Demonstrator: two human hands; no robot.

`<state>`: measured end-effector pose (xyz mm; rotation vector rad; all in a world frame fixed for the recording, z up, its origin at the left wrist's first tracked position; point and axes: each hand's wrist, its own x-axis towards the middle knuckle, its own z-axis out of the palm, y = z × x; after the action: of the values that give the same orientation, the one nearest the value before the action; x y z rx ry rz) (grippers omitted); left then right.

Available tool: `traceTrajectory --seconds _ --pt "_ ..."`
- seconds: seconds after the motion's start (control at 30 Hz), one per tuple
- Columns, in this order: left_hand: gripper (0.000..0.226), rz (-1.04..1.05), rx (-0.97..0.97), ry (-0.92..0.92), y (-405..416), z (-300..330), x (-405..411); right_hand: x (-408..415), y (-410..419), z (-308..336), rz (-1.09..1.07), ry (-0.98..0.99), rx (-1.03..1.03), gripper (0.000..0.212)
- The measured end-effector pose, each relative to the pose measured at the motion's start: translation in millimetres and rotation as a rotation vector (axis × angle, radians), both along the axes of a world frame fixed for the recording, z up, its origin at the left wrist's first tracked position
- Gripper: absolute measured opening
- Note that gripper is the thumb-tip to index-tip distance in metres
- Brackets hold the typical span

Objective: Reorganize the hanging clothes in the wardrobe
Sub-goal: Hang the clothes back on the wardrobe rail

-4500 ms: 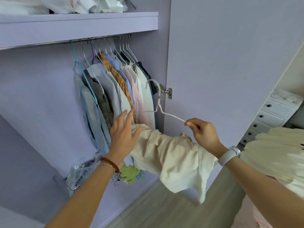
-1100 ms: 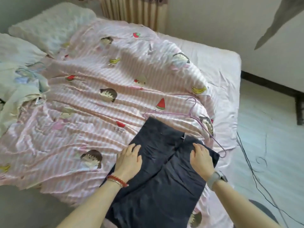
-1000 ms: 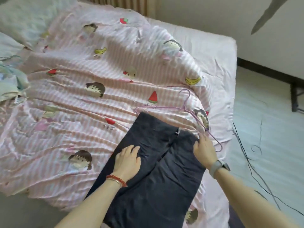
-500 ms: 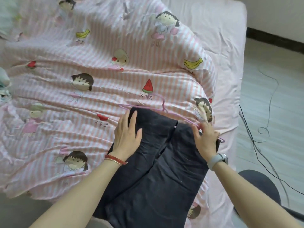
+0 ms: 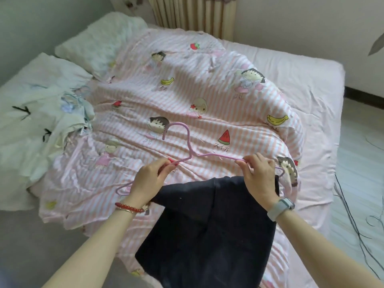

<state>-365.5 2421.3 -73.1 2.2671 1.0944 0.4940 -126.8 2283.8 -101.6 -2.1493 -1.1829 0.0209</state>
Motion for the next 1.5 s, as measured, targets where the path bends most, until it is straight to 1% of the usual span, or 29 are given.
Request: traceTrajectory --seconds 0.1,0.2,0.27,0.4,0.47,0.6,0.67,0.8,0.87,0.93,1.0,1.07,1.13,1.23,1.3,1.4,1.47,1.5 --pt "0.017 0.179 0.105 -0.031 0.2 32.5 -62.7 -47.4 38.0 29.4 0.128 -0.049 0.071 0.017" --pt "0.015 0.37 0.234 -0.048 -9.0 61.9 -132.2 -107.0 75.3 61.6 0.301 -0.031 0.112 0.018" --pt "0.015 0.525 0.29 -0.061 -24.2 76.5 -181.7 -151.2 94.5 81.5 0.444 -0.03 0.112 0.019" --pt "0.007 0.774 0.339 -0.089 -75.7 98.9 -277.5 -248.6 112.0 118.0 0.774 -0.095 0.212 0.019" --pt "0.008 0.91 0.378 -0.091 -108.7 107.2 -323.0 -299.7 110.6 132.8 0.962 -0.104 0.215 0.019" --pt "0.009 1.175 0.444 -0.085 -185.4 116.0 -407.1 -401.2 93.3 156.2 1.304 -0.143 0.195 0.029" --pt "0.009 1.305 0.487 -0.078 -225.3 114.8 -442.8 -451.9 78.5 164.3 1.485 -0.171 0.159 0.026" --pt "0.006 1.572 0.471 -0.085 -310.6 97.4 -507.0 -550.7 34.0 163.4 1.809 -0.208 0.133 0.02" --pt "0.004 1.632 0.48 -0.025 -358.0 89.9 -530.3 -593.7 6.4 155.8 1.947 -0.242 0.093 0.022" --pt "0.007 1.679 0.512 0.069 -403.6 83.7 -543.9 -629.8 -20.0 147.2 2.074 -0.234 0.07 0.021" --pt "0.006 1.763 0.497 0.121 -444.8 79.8 -551.2 -662.9 -45.3 143.9 2.19 -0.234 0.043 0.02" --pt "0.006 1.879 0.449 0.134 -478.9 77.9 -556.8 -695.3 -68.1 144.6 2.306 -0.227 0.027 0.019" --pt "0.008 2.008 0.405 0.104 -505.9 80.3 -562.0 -725.7 -88.0 149.2 2.406 -0.184 0.045 0.016" --pt "0.009 2.168 0.44 0.061 -539.0 92.6 -565.3 -766.3 -115.7 163.1 2.56 -0.124 0.084 0.015" --pt "0.009 2.237 0.514 0.051 -555.5 104.2 -564.5 -789.7 -132.1 175.2 2.681 -0.092 0.088 0.016" --pt "0.011 2.37 0.622 0.033 -571.5 122.3 -565.2 -820.9 -156.7 193.8 2.832 -0.11 0.073 0.018" --pt "0.01 2.473 0.639 0.075 -578.2 135.4 -569.9 -837.6 -175.1 204.9 2.926 -0.109 0.031 0.02" --pt "0.014 2.514 0.622 0.134 -581.3 142.1 -573.7 -844.7 -185.7 209.5 2.965 -0.106 0.004 0.021"
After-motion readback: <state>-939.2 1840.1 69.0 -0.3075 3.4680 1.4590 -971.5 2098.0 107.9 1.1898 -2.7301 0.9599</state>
